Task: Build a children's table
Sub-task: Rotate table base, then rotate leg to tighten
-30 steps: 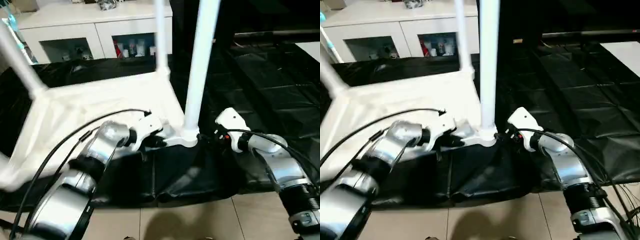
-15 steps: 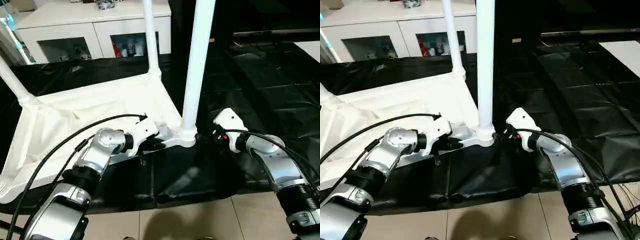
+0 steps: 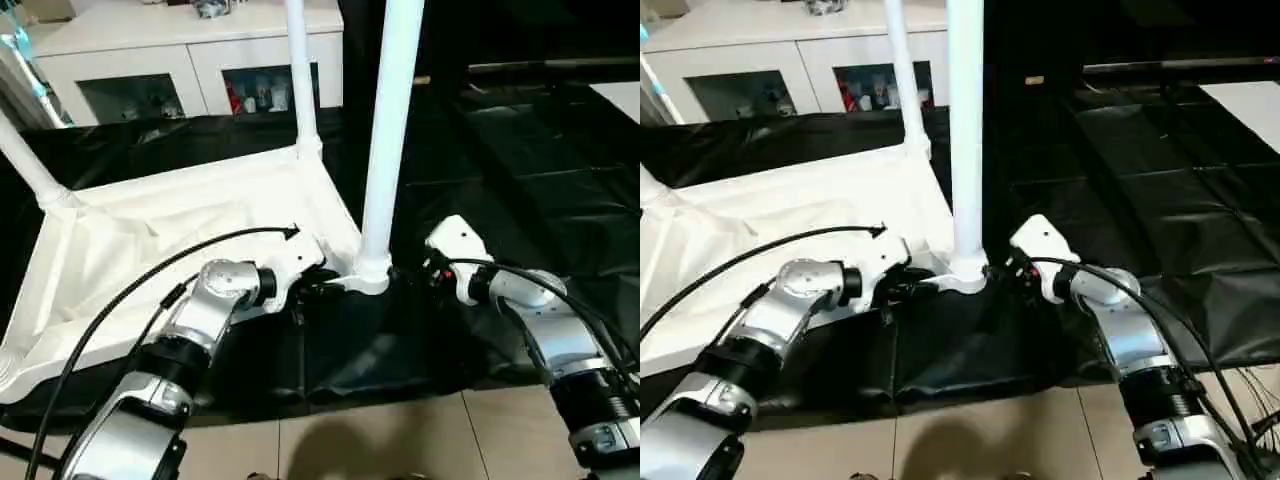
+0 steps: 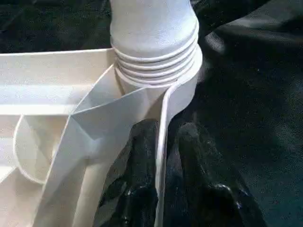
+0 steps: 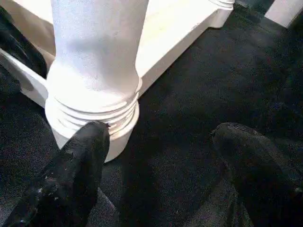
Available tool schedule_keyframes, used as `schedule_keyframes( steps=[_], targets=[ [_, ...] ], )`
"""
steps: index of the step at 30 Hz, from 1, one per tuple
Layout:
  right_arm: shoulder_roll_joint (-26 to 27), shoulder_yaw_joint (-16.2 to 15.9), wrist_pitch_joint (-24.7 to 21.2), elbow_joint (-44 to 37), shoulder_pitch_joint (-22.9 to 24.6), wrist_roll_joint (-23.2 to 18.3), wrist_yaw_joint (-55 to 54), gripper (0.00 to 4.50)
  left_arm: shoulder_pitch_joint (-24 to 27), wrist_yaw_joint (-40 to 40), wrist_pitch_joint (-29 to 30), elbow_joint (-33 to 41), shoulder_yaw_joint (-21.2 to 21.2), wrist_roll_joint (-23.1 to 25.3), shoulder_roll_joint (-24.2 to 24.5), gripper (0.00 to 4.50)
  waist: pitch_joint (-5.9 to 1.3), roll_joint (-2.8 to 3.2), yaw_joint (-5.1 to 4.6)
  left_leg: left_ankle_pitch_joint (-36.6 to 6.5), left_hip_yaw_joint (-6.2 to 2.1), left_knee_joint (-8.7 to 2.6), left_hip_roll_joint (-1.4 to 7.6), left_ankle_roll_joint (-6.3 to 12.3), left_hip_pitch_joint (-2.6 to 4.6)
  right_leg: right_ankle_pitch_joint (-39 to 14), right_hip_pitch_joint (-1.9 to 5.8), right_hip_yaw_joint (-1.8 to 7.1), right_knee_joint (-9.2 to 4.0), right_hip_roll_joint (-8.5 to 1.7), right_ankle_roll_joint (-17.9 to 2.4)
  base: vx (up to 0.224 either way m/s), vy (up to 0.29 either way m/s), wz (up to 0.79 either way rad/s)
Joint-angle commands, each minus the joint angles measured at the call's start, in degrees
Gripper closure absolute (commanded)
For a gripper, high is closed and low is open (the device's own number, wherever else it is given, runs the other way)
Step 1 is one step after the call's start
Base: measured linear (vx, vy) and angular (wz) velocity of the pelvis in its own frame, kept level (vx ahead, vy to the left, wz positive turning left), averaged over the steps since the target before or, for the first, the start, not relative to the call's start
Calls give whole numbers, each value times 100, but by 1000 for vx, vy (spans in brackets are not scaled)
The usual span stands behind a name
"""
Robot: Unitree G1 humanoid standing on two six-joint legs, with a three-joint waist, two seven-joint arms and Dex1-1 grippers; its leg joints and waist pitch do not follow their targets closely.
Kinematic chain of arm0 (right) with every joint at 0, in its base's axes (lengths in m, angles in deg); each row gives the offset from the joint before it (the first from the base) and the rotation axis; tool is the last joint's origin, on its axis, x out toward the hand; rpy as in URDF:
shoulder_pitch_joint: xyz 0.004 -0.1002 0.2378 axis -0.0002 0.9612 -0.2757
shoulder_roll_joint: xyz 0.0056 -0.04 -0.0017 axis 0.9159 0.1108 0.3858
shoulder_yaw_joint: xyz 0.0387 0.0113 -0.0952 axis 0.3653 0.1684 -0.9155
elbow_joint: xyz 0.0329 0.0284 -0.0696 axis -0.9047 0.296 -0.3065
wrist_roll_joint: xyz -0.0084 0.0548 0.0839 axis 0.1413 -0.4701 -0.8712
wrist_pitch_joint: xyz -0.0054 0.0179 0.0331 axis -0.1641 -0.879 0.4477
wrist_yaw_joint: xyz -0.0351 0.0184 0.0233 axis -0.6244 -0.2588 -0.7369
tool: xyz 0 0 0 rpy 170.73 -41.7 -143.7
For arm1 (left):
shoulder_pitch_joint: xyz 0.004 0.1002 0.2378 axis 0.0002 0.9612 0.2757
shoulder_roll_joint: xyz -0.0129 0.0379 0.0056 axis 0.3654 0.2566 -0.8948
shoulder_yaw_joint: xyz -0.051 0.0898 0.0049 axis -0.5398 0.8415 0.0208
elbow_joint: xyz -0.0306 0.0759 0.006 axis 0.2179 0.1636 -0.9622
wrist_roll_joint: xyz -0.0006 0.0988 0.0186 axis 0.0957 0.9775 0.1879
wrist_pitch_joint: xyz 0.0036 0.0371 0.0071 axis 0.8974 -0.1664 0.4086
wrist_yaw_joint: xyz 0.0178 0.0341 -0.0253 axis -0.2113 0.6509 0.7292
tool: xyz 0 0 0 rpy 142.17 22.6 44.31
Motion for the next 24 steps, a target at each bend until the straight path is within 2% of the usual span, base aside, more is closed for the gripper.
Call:
schedule_keyframes(
  steps=[1,5,12,18,20,24],
  targets=[
    [100,-107,14,-112,-8,-82,96,54,-110,-66,-57,-149,41,82,32,352,-429,-126,52,-1233,-124,-357,166,509,91,-1439,323,167,-423,-273,-1248,0,0,0],
    [75,-95,24,-140,32,-83,124,54,-158,-26,-80,-246,-17,101,177,352,-441,-115,55,-1145,-121,-346,165,550,92,-1205,330,167,-397,-271,-1332,0,0,0],
    [66,-82,57,-91,9,-72,167,54,-227,91,-112,-429,-56,45,328,352,-430,-124,72,-1249,-118,-354,173,510,111,-1349,319,170,-409,-280,-1340,0,0,0],
    [56,-68,83,-77,-14,-83,192,54,-291,275,-151,-616,16,68,366,352,-425,-99,80,-1301,-120,-361,170,462,115,-1397,315,172,-416,-282,-1326,0,0,0],
    [56,-61,79,-97,-4,-94,199,54,-305,291,-170,-669,19,54,341,379,-427,-101,79,-1278,-125,-365,173,464,104,-1346,326,170,-404,-283,-1337,0,0,0],
    [74,-25,84,-159,46,-187,280,54,-340,277,-268,-830,-21,-14,217,400,-424,-98,81,-1308,-117,-360,166,477,112,-1389,320,168,-422,-280,-1336,0,0,0]
  ],
)
